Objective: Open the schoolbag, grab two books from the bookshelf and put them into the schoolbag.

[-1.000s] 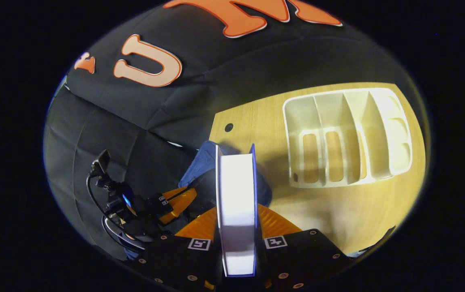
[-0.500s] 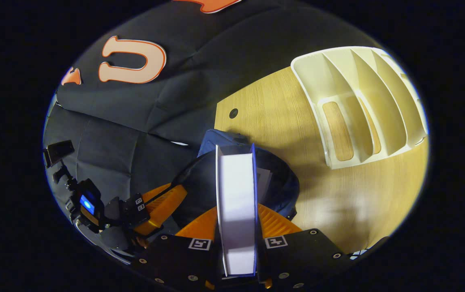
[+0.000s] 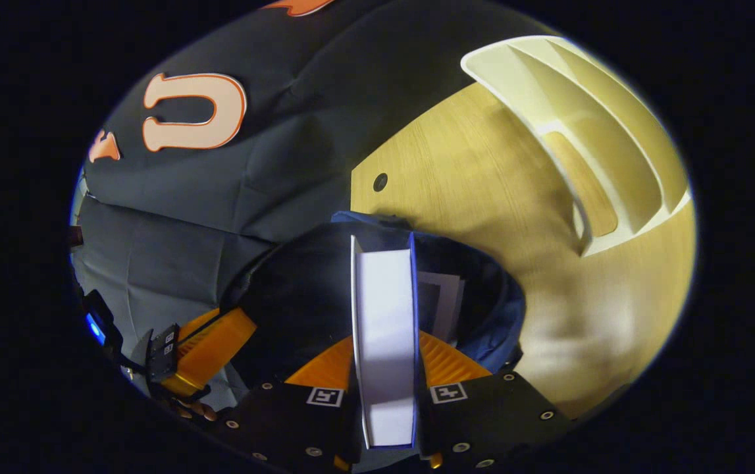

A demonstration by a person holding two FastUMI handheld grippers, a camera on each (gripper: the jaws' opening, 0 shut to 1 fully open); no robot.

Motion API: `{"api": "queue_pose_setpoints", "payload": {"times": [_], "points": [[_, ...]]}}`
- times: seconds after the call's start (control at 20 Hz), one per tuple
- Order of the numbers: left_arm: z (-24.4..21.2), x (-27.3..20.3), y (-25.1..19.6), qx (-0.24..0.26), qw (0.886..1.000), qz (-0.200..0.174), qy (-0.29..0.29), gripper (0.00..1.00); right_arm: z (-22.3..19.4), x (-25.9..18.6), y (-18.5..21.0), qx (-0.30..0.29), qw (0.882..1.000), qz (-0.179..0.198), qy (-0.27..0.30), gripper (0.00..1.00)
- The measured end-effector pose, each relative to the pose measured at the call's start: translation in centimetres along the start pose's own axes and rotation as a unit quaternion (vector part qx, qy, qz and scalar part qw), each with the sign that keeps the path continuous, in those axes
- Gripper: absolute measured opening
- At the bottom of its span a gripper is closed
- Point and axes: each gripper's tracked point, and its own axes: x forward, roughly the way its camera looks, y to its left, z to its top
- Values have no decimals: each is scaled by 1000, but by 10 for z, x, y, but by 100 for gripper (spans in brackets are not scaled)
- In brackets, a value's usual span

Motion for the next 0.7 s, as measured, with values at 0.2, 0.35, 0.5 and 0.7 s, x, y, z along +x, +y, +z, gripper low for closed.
{"api": "queue_pose_setpoints", "payload": {"times": [0.2,0.35,0.5,0.7], "points": [[3,0,1,7,1000,-3,5,0,-2,14,4,31,999,22,-5,33],[2,1,-1,15,1000,-8,10,0,2,29,4,50,998,31,-27,33],[3,4,-3,26,999,-9,18,0,2,44,6,69,996,41,-38,33],[7,5,-3,35,999,-11,19,0,-3,59,9,73,995,49,-45,34]]}}
